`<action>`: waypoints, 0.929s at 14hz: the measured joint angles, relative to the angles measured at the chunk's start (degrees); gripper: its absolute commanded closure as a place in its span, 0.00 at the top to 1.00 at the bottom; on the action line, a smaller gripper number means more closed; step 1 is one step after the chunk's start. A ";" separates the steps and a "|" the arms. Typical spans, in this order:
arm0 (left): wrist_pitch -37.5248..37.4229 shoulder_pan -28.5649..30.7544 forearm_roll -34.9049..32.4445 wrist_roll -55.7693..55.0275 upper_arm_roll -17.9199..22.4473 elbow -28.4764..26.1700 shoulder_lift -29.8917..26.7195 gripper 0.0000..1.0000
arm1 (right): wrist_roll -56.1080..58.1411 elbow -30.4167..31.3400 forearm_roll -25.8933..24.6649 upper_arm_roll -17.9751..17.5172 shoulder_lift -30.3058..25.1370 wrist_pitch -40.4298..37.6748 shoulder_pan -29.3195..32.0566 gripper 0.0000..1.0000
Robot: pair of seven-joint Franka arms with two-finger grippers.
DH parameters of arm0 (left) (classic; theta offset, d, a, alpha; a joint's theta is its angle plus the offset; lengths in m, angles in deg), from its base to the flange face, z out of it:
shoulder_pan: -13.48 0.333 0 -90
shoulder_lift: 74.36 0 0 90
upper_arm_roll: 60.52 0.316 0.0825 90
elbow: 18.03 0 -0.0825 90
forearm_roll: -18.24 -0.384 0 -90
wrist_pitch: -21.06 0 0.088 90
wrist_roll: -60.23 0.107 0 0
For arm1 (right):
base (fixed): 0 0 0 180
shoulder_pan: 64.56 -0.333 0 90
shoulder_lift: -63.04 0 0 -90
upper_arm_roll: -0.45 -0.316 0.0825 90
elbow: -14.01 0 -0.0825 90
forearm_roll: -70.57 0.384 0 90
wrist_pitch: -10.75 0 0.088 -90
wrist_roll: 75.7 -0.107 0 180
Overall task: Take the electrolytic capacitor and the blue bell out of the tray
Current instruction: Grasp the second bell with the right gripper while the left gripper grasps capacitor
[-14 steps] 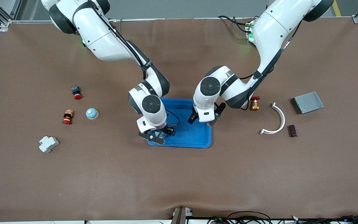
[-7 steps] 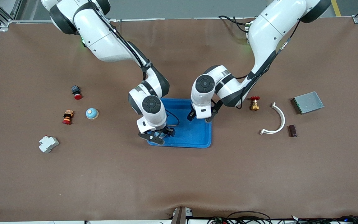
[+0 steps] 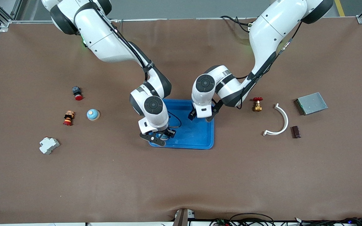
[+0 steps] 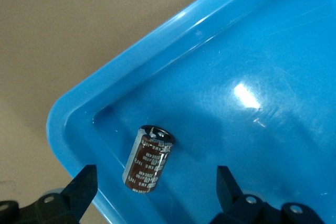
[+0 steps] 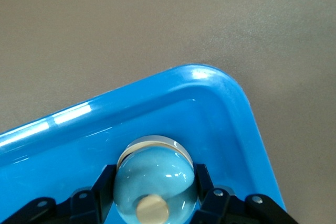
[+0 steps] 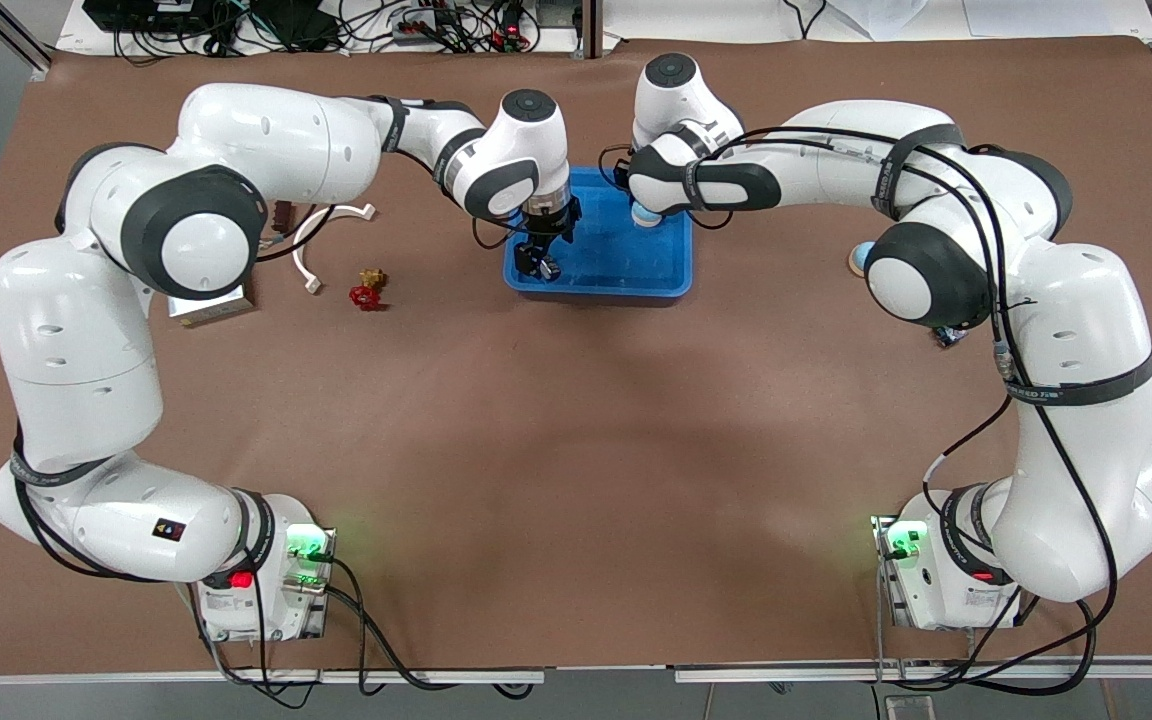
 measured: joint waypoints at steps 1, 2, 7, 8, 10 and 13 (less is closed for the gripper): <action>0.29 0.00 -0.47 0.00 0.01 -0.08 0.06 1.00 | -0.78 -0.01 0.00 0.00 0.00 -0.05 -0.18 0.00; 0.46 0.00 -0.78 -0.02 0.04 -0.11 0.14 1.00 | -1.23 -0.06 0.00 -0.01 0.00 -0.10 -0.41 0.00; 0.94 0.10 -1.79 -0.02 0.26 -0.12 0.41 1.00 | -1.82 -3.64 0.00 -0.14 -0.69 -8.01 -0.79 0.00; 1.27 0.10 -2.20 -0.02 0.31 -0.12 0.61 1.00 | -1.82 -4.95 0.00 -0.23 -1.05 -10.75 -0.80 0.00; 1.79 0.10 -2.83 -0.02 0.39 -0.11 1.20 1.00 | -1.69 -6.35 0.04 -0.33 -2.23 -13.83 -0.79 0.00; 2.04 0.07 -3.00 -0.02 0.71 -0.10 1.94 1.00 | 1.26 -6.82 0.87 -0.24 -4.32 -16.37 -0.34 0.00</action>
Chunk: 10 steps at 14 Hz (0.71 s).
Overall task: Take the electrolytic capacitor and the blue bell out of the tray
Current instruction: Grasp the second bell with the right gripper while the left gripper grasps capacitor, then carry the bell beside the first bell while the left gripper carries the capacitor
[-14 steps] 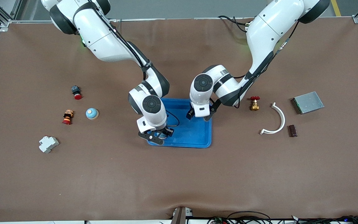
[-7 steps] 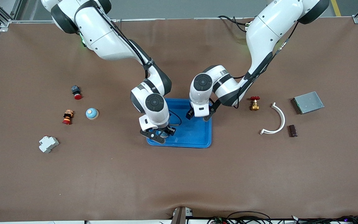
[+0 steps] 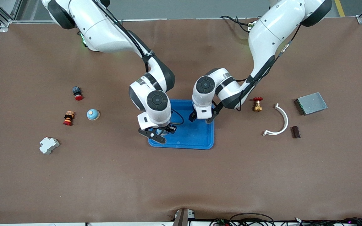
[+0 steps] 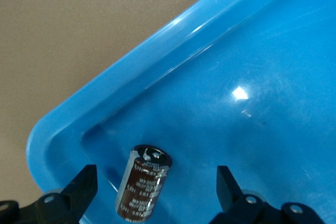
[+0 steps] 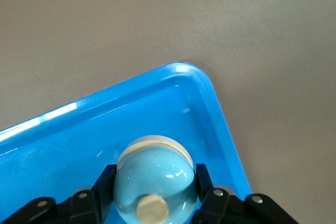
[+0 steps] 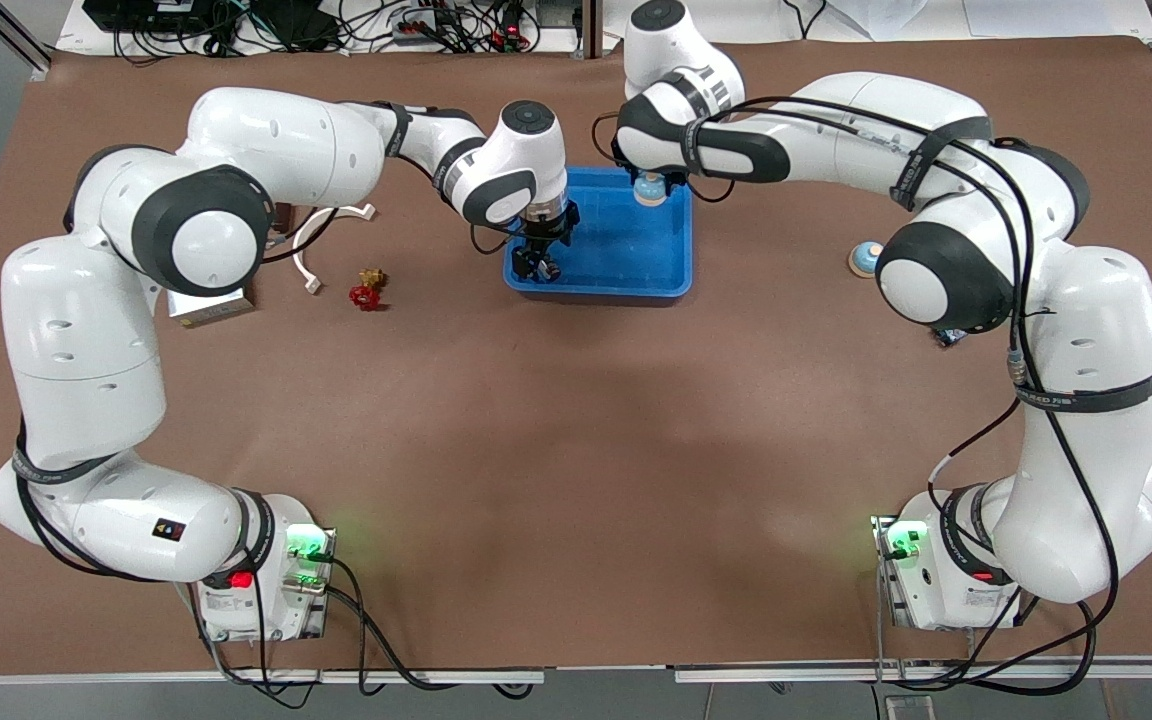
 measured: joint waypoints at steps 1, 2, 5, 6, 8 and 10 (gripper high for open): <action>0.06 -0.04 -0.01 0.00 0.01 0.00 0.13 1.00 | 2.21 -0.05 0.52 0.07 -0.70 -0.80 0.65 0.00; 0.10 -0.09 -0.01 0.00 0.01 0.00 0.18 1.00 | 4.79 -0.07 0.80 0.18 -1.48 -1.82 1.57 0.00; 0.20 -0.17 -0.01 0.00 0.01 0.07 0.18 0.51 | 13.54 0.35 1.24 0.34 -3.77 -6.43 5.68 0.00; 0.21 -0.17 -0.01 0.00 0.01 0.12 0.18 0.38 | 16.13 1.27 1.31 0.36 -4.57 -6.69 7.15 0.00; 0.22 -0.17 -0.01 0.00 0.03 0.15 0.18 0.23 | 21.00 4.51 1.33 0.40 -6.45 -6.21 9.79 0.00; 0.23 -0.17 -0.01 0.00 0.06 0.16 0.18 0.05 | 25.63 9.01 1.33 0.48 -8.81 -3.79 12.01 0.00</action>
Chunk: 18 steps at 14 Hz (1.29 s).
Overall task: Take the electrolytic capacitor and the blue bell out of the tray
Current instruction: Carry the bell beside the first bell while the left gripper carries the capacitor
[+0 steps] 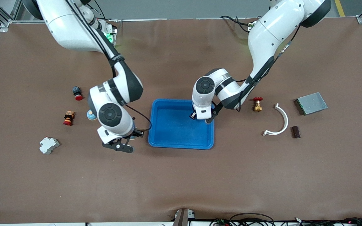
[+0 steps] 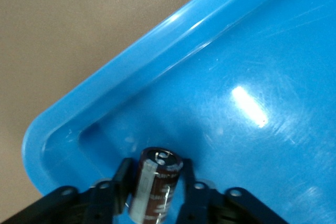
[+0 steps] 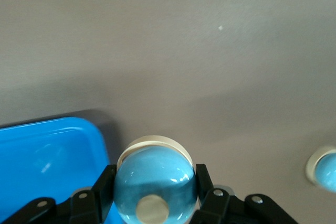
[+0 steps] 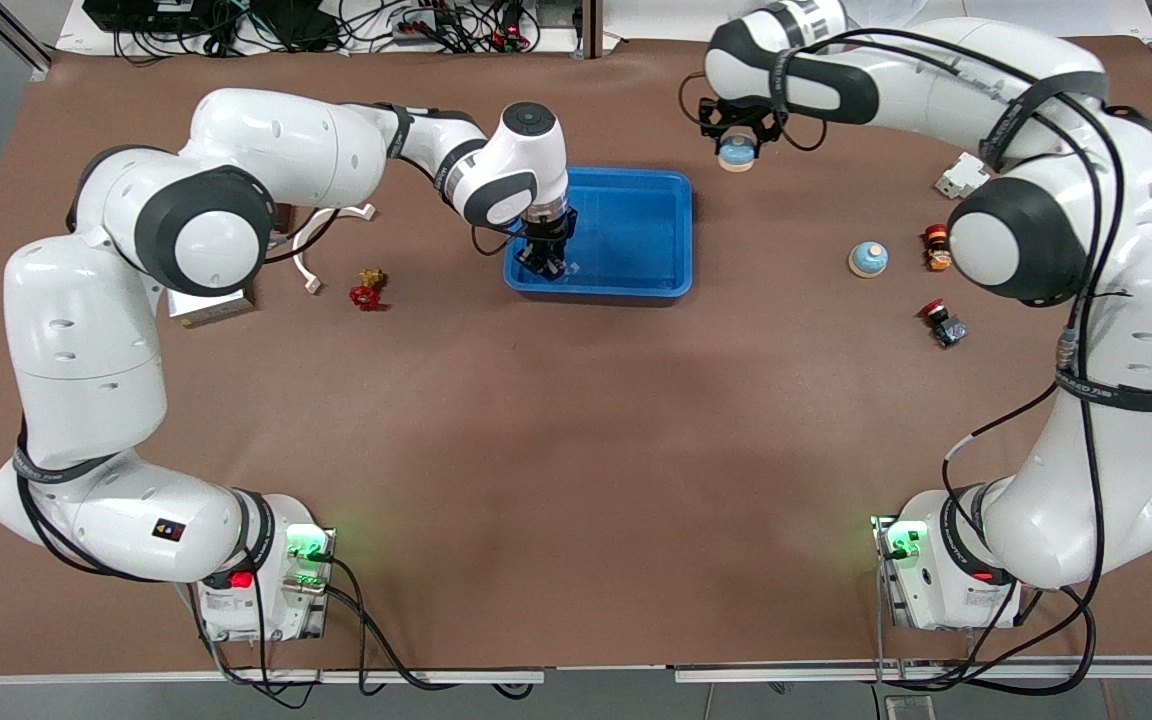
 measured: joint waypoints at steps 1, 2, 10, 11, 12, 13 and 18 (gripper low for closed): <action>0.01 0.00 0.00 0.00 0.00 0.01 0.00 0.00 | 2.47 2.50 0.00 0.07 -1.32 1.43 1.16 0.00; 0.02 0.00 0.00 0.00 0.00 0.02 0.00 0.00 | 5.08 4.72 0.00 0.14 -2.50 2.55 2.44 0.00; -5.30 0.09 -0.07 0.03 0.03 5.25 -0.44 0.00 | 29.06 20.55 0.02 0.38 -8.04 16.37 16.34 0.00; -7.05 0.15 -0.09 0.35 0.03 6.30 -0.98 0.00 | 31.64 21.68 0.02 0.40 -8.06 17.82 17.95 0.00; -8.31 0.31 -0.09 0.97 0.01 7.02 -1.76 0.00 | 33.86 22.62 0.02 0.40 -8.07 19.12 19.40 0.00; -9.38 0.59 -0.09 2.03 0.01 7.42 -2.76 0.00 | 35.85 23.49 0.02 0.40 -8.07 20.60 20.67 0.00; -15.30 4.64 3.29 13.37 -0.33 7.80 -9.13 0.00 | 39.88 26.59 0.02 0.36 -7.97 25.38 23.37 0.00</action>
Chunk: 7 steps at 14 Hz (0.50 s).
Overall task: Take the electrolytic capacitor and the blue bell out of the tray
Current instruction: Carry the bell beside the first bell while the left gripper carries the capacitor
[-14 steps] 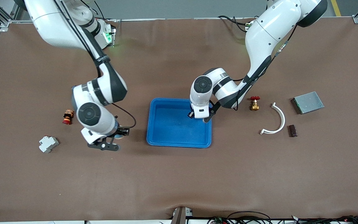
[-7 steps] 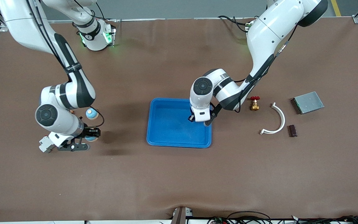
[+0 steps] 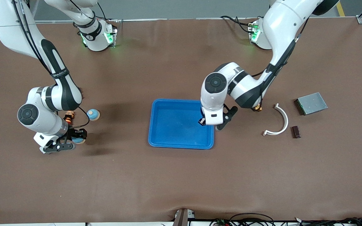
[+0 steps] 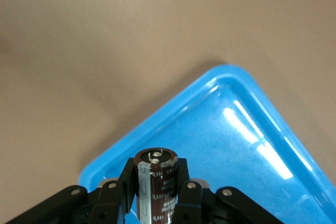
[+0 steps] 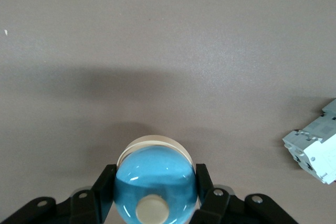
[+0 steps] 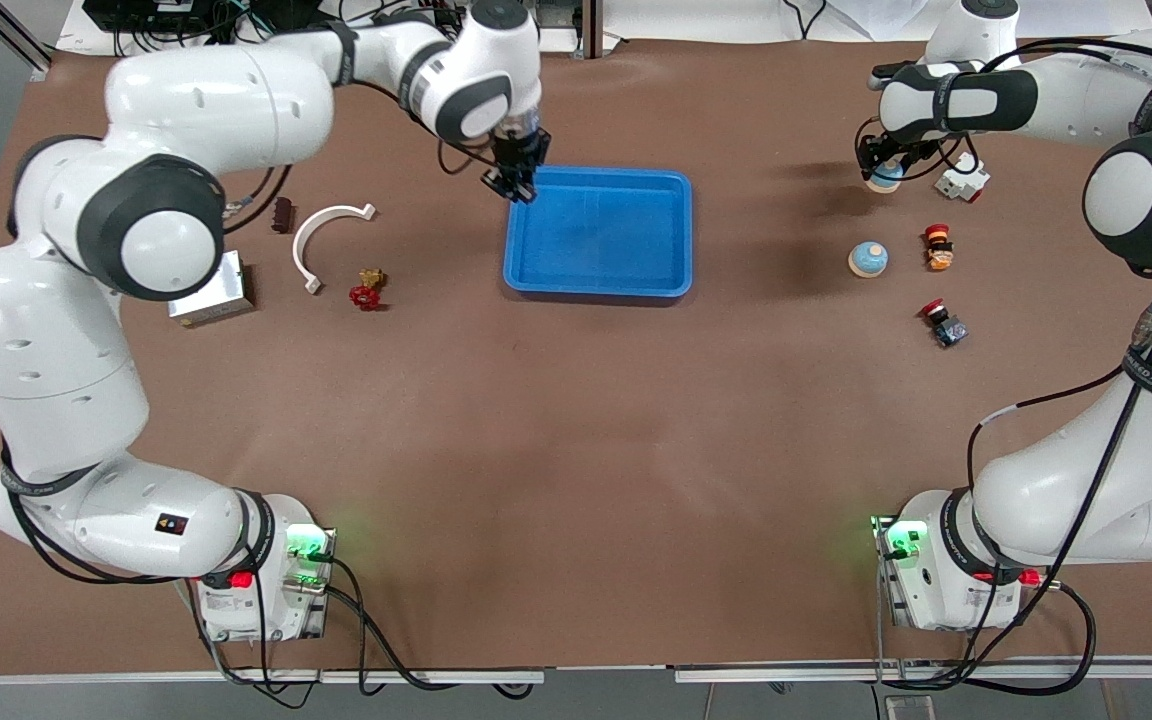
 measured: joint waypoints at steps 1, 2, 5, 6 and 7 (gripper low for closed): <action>-1.68 1.26 0.77 3.33 -0.05 0.00 -1.24 0.00 | 0.01 0.65 0.00 -0.07 0.07 1.23 0.00 0.00; -3.75 2.50 1.33 7.00 -0.12 0.00 -2.31 0.00 | 0.01 1.38 0.00 -0.15 0.17 2.60 0.00 0.00; -8.86 5.44 1.76 18.32 -0.29 -0.80 -4.88 0.00 | 0.01 2.75 0.00 -0.21 0.65 4.82 0.00 0.00; -9.42 6.53 1.79 21.94 -0.35 -1.39 -5.85 0.00 | 0.01 2.87 0.00 -0.21 0.87 5.33 0.00 0.00; -9.91 7.78 1.81 25.51 -0.47 -2.24 -6.98 0.00 | 0.01 2.90 0.00 -0.21 1.17 5.94 0.00 0.00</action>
